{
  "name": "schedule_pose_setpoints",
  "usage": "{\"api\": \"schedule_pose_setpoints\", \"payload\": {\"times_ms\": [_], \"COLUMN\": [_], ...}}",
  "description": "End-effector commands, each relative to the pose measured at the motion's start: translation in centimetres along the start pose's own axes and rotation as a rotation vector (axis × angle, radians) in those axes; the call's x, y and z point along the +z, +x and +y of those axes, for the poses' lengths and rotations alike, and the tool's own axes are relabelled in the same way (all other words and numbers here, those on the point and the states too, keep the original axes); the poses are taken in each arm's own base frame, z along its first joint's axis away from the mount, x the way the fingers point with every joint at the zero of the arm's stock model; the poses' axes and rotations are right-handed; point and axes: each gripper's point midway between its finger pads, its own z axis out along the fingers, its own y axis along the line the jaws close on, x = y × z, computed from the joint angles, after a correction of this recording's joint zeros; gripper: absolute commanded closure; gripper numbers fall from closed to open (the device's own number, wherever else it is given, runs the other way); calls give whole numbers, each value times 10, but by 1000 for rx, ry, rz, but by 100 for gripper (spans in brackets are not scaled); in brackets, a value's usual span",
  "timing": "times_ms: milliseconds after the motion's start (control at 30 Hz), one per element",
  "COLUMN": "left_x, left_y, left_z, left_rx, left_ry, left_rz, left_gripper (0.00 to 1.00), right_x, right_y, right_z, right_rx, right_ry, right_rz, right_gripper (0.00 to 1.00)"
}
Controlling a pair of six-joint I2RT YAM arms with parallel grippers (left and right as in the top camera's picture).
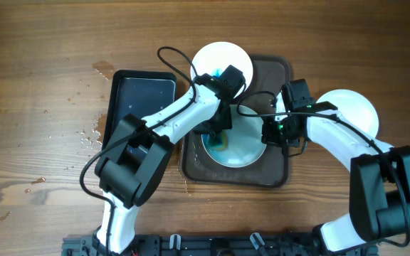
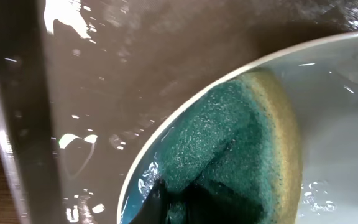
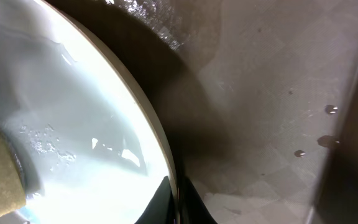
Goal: Clean dirty plates on tray and stack at the side
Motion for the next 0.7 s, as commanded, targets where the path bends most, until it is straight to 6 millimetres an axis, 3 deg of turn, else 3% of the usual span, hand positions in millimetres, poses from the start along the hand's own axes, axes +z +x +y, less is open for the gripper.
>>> {"api": "schedule_pose_setpoints", "payload": {"times_ms": [0, 67, 167, 233, 400, 500, 600, 633, 667], "left_x": [20, 12, -11, -15, -13, 3, 24, 28, 28], "left_y": [-7, 8, 25, 32, 42, 34, 6, -7, -14], "left_z": [19, -35, -99, -116, -130, -111, -46, -8, 11], "left_rx": [-16, 17, 92, 107, 160, 156, 79, 51, 38], "left_ry": [-9, 258, 556, 585, 598, 495, 189, 23, -59], "left_rz": [30, 127, 198, 192, 184, 150, 39, -18, -47], "left_gripper": [96, 96, 96, 96, 96, 96, 96, 96, 96], "right_x": [8, 8, 8, 8, 8, 8, 8, 8, 8], "right_y": [3, 3, 3, 3, 3, 3, 3, 3, 3], "right_z": [-28, -28, -28, -28, -28, -28, -28, -28, -28], "right_rx": [43, 44, 33, 26, 26, 26, 26, 26, 26], "right_ry": [117, 120, 120, 120, 120, 120, 120, 120, 120], "right_rz": [15, 14, 14, 15, 15, 15, 15, 15, 15], "right_gripper": [96, 95, 96, 96, 96, 96, 96, 96, 96]}}
